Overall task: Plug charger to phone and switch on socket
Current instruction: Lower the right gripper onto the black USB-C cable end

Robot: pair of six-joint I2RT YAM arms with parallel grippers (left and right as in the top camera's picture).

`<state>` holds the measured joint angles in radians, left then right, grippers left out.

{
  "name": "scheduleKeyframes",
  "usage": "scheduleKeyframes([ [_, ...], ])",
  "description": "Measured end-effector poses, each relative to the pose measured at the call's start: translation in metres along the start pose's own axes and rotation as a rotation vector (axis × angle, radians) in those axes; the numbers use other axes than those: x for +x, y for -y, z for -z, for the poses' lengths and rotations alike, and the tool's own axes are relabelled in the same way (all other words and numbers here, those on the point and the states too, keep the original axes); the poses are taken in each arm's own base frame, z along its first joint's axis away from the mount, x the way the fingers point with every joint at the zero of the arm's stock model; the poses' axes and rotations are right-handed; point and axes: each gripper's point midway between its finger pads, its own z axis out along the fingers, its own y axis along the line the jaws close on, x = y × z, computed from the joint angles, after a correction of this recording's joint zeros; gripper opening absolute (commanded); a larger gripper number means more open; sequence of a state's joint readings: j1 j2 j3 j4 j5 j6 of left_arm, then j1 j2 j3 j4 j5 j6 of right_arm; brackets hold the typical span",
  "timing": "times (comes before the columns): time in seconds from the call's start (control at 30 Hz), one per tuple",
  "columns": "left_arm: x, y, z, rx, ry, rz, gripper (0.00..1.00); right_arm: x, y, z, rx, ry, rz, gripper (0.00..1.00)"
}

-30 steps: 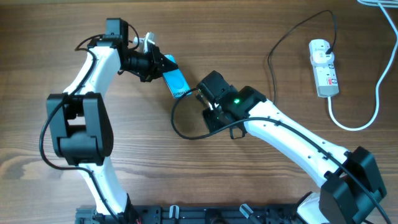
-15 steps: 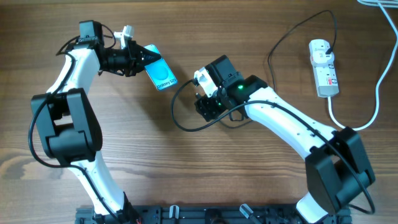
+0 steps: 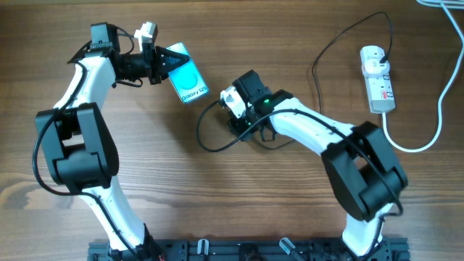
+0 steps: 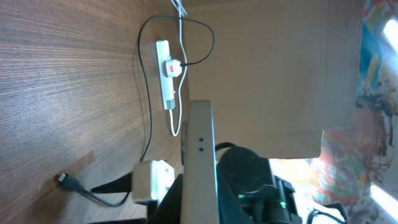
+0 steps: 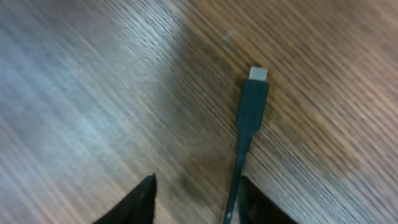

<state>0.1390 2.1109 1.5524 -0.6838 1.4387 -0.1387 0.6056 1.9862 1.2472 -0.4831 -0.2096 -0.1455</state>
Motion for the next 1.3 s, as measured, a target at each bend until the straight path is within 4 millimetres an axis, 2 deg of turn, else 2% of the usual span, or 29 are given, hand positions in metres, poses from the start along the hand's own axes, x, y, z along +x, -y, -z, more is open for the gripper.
scheduleKeyframes([
  [0.1, 0.000, 0.000, 0.000, -0.002, 0.000, 0.000, 0.04, -0.003, 0.003, -0.003, 0.011, 0.012, 0.005, 0.30],
  [0.23, 0.000, -0.002, 0.000, -0.009, 0.002, 0.000, 0.04, -0.012, 0.008, -0.002, 0.039, 0.048, 0.017, 0.29],
  [0.33, 0.000, -0.002, 0.000, -0.009, 0.002, 0.000, 0.04, -0.013, 0.009, -0.002, 0.048, 0.050, 0.017, 0.18],
  [0.37, 0.000, -0.002, 0.000, -0.009, 0.002, 0.000, 0.04, -0.013, 0.010, -0.002, 0.052, 0.050, 0.020, 0.17],
  [0.63, 0.000, -0.002, 0.000, -0.009, 0.002, 0.000, 0.04, -0.016, 0.016, -0.005, 0.084, 0.080, 0.026, 0.21],
  [0.67, 0.000, -0.002, 0.000, -0.010, 0.002, 0.000, 0.04, -0.015, 0.017, -0.005, 0.093, 0.077, 0.025, 0.17],
  [0.73, -0.001, -0.002, 0.000, -0.010, 0.002, -0.002, 0.04, -0.008, 0.020, -0.007, 0.107, 0.057, 0.021, 0.04],
  [0.83, -0.002, -0.002, 0.000, -0.011, 0.004, -0.015, 0.04, -0.003, 0.021, -0.008, 0.113, 0.041, -0.001, 0.04],
  [1.03, -0.002, -0.002, 0.000, -0.012, 0.005, -0.019, 0.04, 0.006, 0.019, -0.005, 0.105, 0.006, -0.031, 0.09],
  [1.1, -0.002, -0.002, 0.000, -0.012, 0.005, -0.019, 0.04, 0.014, 0.017, -0.002, 0.099, -0.034, -0.041, 0.22],
  [1.13, -0.002, -0.002, 0.000, -0.012, 0.005, -0.020, 0.04, 0.019, 0.015, 0.001, 0.096, -0.056, -0.050, 0.38],
  [1.17, -0.002, -0.002, 0.000, -0.012, 0.005, -0.020, 0.04, 0.020, 0.015, 0.002, 0.093, -0.061, -0.049, 0.45],
  [1.3, -0.002, -0.002, 0.000, -0.012, 0.005, -0.020, 0.04, 0.016, 0.015, 0.002, 0.094, -0.043, -0.052, 0.46],
])
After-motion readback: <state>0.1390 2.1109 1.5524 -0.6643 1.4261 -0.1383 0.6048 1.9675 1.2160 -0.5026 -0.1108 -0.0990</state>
